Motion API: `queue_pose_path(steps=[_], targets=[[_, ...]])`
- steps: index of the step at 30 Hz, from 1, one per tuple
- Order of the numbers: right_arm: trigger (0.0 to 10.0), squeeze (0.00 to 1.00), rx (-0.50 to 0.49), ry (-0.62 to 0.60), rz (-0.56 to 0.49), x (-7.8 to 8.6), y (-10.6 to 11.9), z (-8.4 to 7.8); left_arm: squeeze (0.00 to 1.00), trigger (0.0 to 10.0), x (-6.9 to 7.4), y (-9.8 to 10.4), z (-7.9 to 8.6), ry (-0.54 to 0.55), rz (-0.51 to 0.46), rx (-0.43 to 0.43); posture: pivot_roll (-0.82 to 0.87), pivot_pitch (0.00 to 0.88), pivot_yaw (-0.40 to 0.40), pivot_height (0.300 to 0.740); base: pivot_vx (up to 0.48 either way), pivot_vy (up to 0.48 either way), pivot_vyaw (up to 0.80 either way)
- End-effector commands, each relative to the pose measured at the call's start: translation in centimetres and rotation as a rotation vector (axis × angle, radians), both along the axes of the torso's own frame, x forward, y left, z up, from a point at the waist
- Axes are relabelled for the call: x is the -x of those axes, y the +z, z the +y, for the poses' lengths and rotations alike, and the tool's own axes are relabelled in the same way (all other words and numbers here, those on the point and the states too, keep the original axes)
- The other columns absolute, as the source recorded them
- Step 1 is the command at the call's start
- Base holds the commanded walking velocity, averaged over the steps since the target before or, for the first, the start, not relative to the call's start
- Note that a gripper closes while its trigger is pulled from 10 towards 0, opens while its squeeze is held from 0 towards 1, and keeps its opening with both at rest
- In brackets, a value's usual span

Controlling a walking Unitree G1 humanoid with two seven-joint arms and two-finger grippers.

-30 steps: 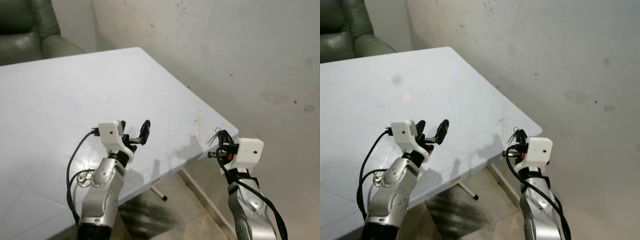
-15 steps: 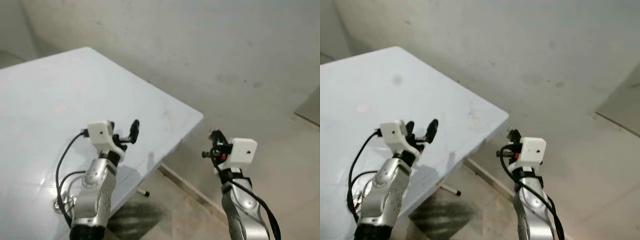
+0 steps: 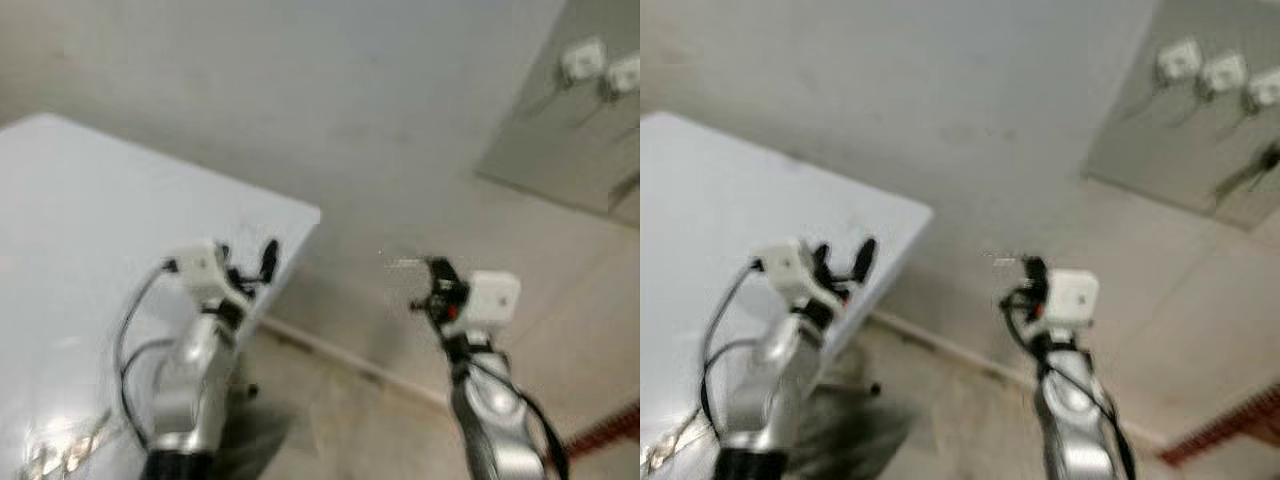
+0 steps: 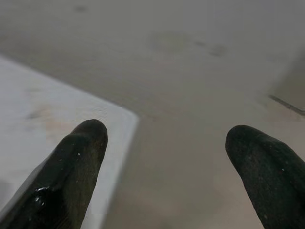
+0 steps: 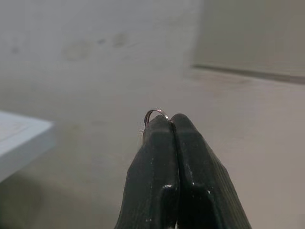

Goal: Hang keys on a hook

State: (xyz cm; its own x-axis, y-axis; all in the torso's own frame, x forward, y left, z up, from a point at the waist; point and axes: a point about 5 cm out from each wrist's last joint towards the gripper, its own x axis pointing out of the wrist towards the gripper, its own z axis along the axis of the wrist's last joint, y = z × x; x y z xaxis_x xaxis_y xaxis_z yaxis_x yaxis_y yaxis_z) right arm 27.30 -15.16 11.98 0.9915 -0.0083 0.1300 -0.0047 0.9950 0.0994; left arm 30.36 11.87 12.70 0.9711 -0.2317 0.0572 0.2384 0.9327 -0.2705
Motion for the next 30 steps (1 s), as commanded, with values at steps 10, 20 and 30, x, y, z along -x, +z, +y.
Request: queue_pose_path(steps=[10, 20, 30], targets=[[10.0, 0.0, 0.02, -0.005, -0.028, -0.8, 0.4, -0.2, 0.0, 10.0, -0.5, 0.5, 0.6, 0.006, -0.024, -0.064, 0.04, 0.012, -0.06, 0.74, 0.0, 0.0, -0.76], [10.0, 0.0, 0.024, -0.028, -0.064, -0.7, 0.6, -0.3, 0.0, 10.0, -1.1, 0.6, 0.2, -0.017, -0.018, -0.076, 0.03, 0.014, -0.011, 0.74, 0.0, 0.0, -0.23], [10.0, 0.0, 0.009, -0.059, -0.07, -0.4, 0.3, -0.2, 0.0, 10.0, -1.6, 0.8, 0.2, -0.038, -0.019, -0.082, 0.01, 0.011, 0.032, 0.74, 0.0, 0.0, 0.0]])
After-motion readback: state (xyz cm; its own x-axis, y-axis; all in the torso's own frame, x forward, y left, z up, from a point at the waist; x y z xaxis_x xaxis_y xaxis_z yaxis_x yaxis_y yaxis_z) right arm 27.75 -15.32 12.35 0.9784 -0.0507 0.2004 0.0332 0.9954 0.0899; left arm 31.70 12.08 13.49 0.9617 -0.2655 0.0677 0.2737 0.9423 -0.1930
